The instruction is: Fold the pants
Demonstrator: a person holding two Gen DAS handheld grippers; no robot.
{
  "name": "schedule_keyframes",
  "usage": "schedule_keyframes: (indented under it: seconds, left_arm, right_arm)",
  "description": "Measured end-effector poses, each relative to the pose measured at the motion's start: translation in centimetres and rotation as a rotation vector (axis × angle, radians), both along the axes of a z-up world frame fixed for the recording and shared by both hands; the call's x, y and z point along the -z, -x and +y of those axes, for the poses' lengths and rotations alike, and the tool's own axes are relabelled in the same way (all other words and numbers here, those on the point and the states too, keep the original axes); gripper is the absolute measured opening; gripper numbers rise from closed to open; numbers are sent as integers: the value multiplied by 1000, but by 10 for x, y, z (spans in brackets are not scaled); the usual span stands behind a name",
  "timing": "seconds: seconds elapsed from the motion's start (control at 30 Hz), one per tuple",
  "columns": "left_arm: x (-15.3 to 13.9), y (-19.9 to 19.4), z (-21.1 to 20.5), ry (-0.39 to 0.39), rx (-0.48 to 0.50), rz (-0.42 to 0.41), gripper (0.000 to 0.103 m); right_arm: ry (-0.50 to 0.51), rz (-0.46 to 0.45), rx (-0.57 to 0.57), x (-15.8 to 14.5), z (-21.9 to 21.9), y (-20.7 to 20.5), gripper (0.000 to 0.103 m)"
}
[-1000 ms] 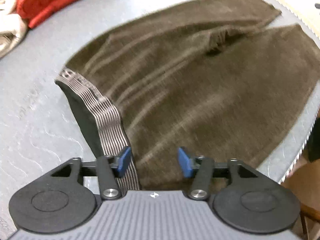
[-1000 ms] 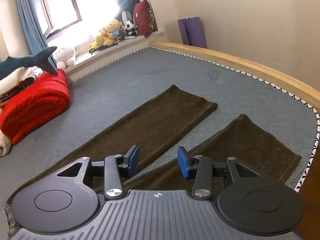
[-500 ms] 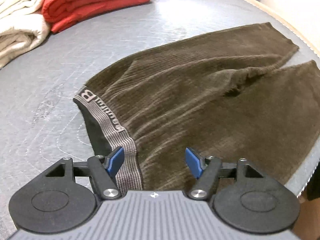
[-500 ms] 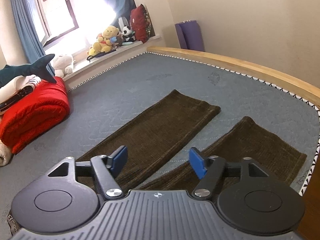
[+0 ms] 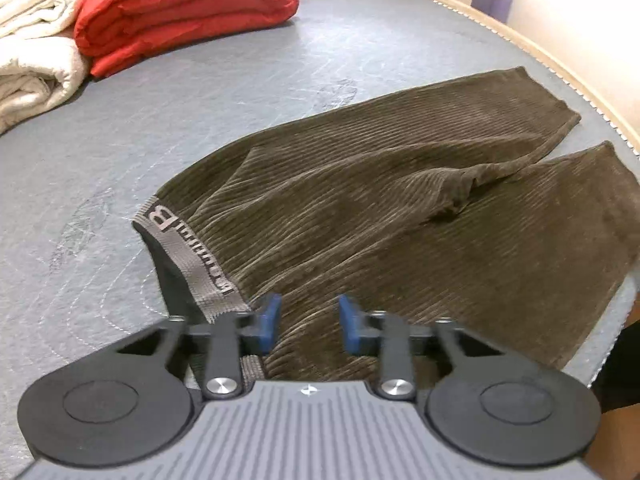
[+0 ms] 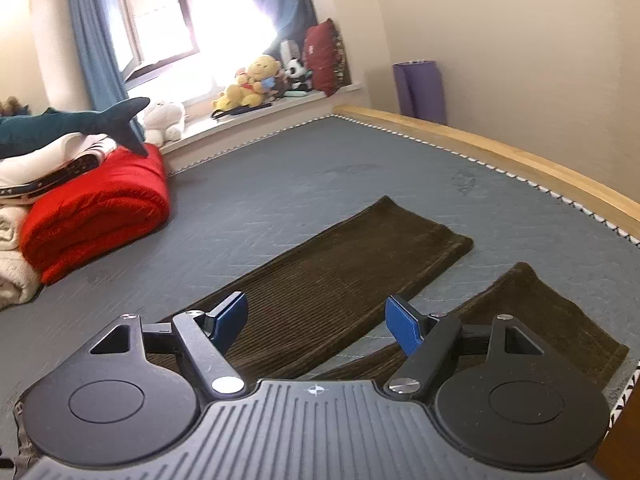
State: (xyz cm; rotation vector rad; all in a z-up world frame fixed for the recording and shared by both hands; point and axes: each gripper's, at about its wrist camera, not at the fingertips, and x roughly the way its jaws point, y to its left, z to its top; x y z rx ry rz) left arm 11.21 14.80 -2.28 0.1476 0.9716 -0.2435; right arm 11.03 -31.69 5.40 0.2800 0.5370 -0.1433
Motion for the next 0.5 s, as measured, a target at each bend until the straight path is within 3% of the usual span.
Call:
schedule_keyframes:
  seconds: [0.1,0.2,0.37,0.47,0.5]
  left_arm:
    - [-4,0,-6,3,15,-10,11]
    - [-7,-2,-10,10,15,-18,11]
    - [-7,-13,-13,13,-16,-20,11]
    - [-11,-22,-11,37,-50,-31,11]
    - [-14,-25,-10,53,-63,-39,3]
  right_arm:
    - [5,-25,-18,-4,4,1,77]
    - [41,-43,-29,-8,9,1,76]
    - [109,-75,-50,-15,19,-3,53]
    - [106,-111,-54,-21,22,-3,49]
    - [96,-113,-57,-22,22,-5,49]
